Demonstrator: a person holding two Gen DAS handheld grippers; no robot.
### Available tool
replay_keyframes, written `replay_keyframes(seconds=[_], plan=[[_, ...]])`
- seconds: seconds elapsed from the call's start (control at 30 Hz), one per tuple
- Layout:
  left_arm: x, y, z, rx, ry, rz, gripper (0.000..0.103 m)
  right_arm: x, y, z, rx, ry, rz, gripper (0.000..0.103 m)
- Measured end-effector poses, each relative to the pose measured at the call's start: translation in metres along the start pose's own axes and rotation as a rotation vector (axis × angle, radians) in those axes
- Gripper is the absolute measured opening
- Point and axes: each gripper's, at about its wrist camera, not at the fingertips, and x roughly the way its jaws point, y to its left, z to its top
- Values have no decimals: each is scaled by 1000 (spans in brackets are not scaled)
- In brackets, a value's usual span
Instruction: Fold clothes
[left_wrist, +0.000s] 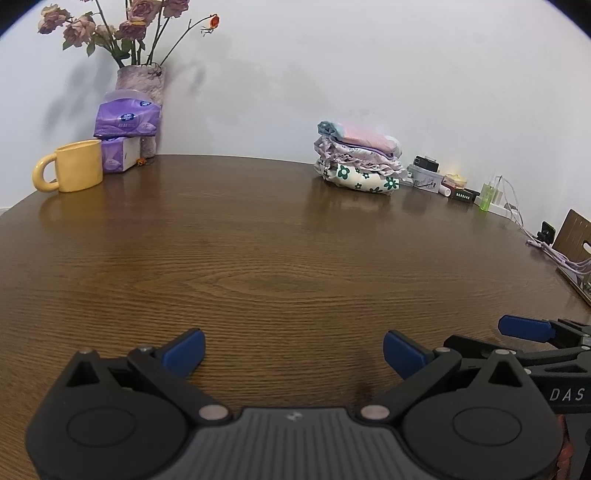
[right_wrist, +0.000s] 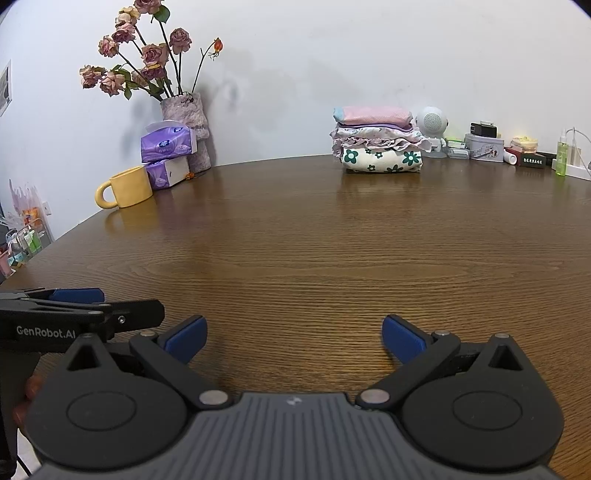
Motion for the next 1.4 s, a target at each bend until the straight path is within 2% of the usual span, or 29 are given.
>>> replay_keyframes(seconds=[1.4], plan=[[0,0,0,-5,-3,-6,103,0,0,1,6,-4,-8,103]])
